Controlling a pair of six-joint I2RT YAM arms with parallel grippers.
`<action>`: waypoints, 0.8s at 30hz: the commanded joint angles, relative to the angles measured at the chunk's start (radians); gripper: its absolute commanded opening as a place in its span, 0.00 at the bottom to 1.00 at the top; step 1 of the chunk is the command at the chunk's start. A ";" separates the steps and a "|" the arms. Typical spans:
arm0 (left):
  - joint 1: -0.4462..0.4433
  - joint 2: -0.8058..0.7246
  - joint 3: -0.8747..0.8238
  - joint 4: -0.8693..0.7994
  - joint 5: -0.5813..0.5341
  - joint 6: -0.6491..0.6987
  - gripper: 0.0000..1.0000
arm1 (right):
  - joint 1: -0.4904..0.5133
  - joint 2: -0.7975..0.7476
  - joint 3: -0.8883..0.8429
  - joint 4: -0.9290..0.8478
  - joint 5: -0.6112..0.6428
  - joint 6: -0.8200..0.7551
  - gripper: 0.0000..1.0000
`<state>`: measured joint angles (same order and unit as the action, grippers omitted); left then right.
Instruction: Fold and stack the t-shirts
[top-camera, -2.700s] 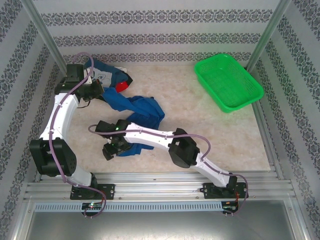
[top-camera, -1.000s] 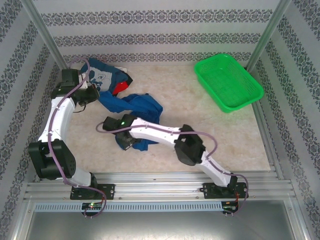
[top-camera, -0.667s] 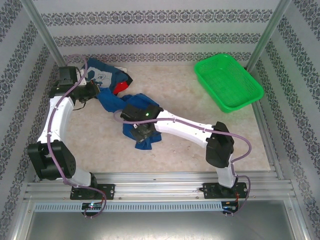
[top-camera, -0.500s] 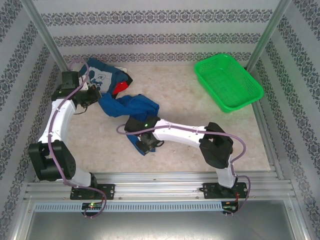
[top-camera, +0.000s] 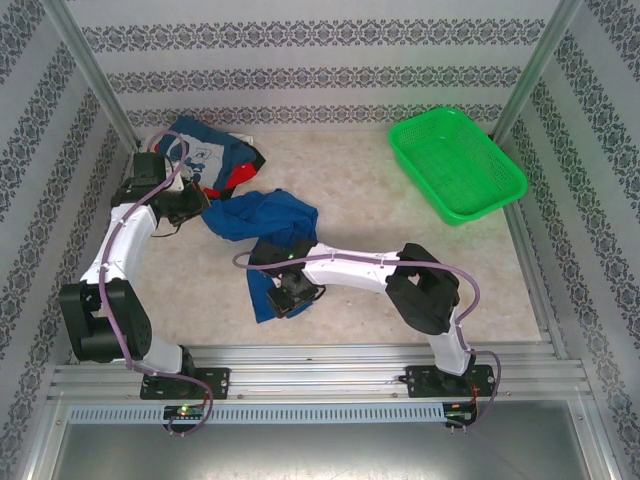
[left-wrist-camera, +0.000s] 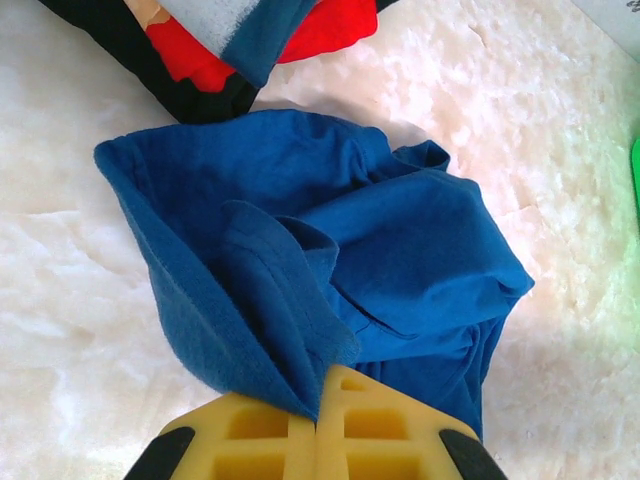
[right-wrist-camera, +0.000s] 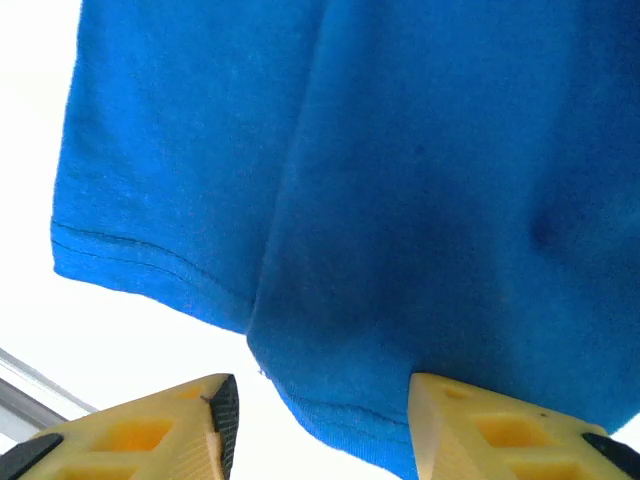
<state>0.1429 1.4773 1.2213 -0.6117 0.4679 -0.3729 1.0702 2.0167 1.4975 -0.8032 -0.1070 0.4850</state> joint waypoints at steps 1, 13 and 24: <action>-0.012 -0.019 -0.016 0.034 0.018 0.011 0.00 | -0.006 -0.030 -0.020 0.010 -0.028 0.021 0.48; -0.012 -0.035 -0.050 0.035 0.018 0.019 0.00 | 0.041 -0.002 -0.030 -0.044 0.008 -0.006 0.49; -0.012 -0.053 -0.081 0.032 0.011 0.025 0.00 | 0.057 0.056 0.012 -0.079 0.079 0.002 0.40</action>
<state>0.1375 1.4521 1.1561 -0.5945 0.4709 -0.3706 1.1236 2.0480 1.4837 -0.8497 -0.0719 0.4908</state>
